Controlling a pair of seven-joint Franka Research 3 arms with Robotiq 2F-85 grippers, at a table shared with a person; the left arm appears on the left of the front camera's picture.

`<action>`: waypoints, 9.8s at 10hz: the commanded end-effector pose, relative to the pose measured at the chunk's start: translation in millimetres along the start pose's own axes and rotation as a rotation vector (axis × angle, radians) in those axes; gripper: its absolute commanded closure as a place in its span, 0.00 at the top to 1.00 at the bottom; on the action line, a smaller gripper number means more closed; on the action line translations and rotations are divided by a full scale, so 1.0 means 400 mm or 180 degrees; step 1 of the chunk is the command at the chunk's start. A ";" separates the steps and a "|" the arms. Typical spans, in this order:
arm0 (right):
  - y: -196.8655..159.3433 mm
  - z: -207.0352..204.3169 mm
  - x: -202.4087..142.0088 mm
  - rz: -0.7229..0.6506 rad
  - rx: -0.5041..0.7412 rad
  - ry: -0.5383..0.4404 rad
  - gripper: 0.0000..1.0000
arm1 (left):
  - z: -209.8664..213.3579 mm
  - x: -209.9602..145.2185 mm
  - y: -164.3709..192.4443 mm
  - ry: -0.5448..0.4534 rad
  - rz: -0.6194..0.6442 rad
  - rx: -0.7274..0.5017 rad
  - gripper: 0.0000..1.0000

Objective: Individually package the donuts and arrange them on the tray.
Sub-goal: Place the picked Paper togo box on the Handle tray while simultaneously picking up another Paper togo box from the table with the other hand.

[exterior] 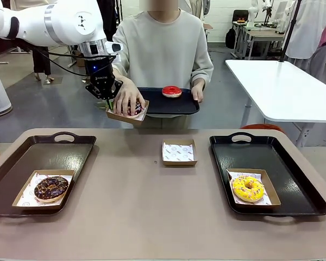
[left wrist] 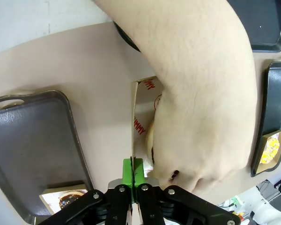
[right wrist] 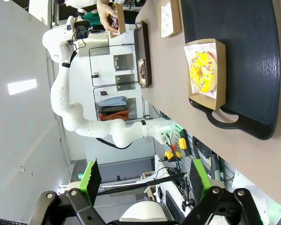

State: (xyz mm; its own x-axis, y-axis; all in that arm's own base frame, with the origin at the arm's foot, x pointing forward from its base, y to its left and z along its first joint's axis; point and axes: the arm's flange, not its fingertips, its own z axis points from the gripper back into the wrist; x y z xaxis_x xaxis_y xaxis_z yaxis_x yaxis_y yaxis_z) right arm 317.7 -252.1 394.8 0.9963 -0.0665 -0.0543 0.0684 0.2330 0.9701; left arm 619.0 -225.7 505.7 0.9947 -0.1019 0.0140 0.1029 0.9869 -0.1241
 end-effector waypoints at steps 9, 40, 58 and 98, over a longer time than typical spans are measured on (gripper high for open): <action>0.000 0.002 -0.002 -0.0007 0.0035 0.0017 1.00 | 0.001 -0.007 0.002 -0.0005 -0.0002 0.0005 0.00; 0.415 -1.070 0.490 0.0405 -0.3425 0.0084 1.00 | -0.103 -0.177 0.579 0.0258 0.0250 -0.0217 0.01; 0.195 -1.353 0.602 0.0270 -0.4217 0.0127 1.00 | -0.248 -0.188 0.573 0.0070 0.0061 0.0192 0.01; 0.546 -1.229 0.522 0.0261 -0.3760 0.0508 0.00 | -0.140 -0.639 1.262 -0.0814 0.0608 -0.3904 1.00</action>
State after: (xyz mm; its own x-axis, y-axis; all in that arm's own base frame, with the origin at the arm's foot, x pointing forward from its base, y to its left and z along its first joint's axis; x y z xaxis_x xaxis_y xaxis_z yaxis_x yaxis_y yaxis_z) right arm 571.3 264.4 478.7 0.9865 0.1207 -0.1106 -0.1051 0.9849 0.1374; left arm 417.7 292.1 384.5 0.9797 0.1882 0.0692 0.0288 0.2094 -0.9774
